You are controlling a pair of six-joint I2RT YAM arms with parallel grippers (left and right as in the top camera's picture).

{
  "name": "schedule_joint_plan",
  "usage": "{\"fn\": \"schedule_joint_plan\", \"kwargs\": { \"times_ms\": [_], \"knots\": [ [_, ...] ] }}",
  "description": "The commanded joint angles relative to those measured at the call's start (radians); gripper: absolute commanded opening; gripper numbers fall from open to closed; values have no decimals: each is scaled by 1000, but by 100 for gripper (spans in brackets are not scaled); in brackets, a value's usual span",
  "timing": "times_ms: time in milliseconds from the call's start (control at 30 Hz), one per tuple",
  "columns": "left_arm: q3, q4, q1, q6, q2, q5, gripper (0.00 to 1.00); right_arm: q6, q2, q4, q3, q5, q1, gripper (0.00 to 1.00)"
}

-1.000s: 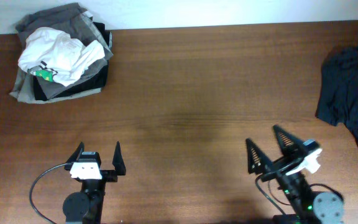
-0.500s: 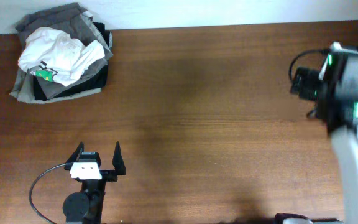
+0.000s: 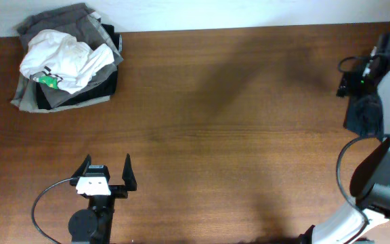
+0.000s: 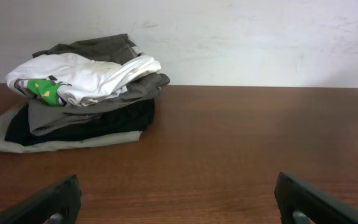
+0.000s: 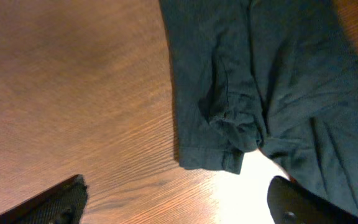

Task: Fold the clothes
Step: 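Reach the right gripper to the dark green shirt and grasp it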

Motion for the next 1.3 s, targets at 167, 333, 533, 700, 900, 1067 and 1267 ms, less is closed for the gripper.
{"fn": "schedule_joint_plan", "kwargs": {
  "times_ms": [167,333,533,700,900,1067,1267],
  "knots": [
    [-7,2,7,19,-7,-3,99,-38,154,-6,19,-134,-105,81],
    [-7,2,7,19,-7,-3,99,-38,203,-3,19,-148,-107,72],
    [-8,2,7,19,-7,-3,99,-37,239,1,18,-143,-108,64],
    [-7,2,7,19,-7,-3,99,-45,289,5,18,-132,-109,64],
    [-7,2,7,19,-7,-3,99,-45,294,19,18,-132,-109,49],
    [-8,2,7,19,-7,-3,99,-53,295,23,18,-132,-118,21],
    [-7,2,7,19,-7,-3,99,-20,283,-12,48,-133,-122,4]
  ]
}}
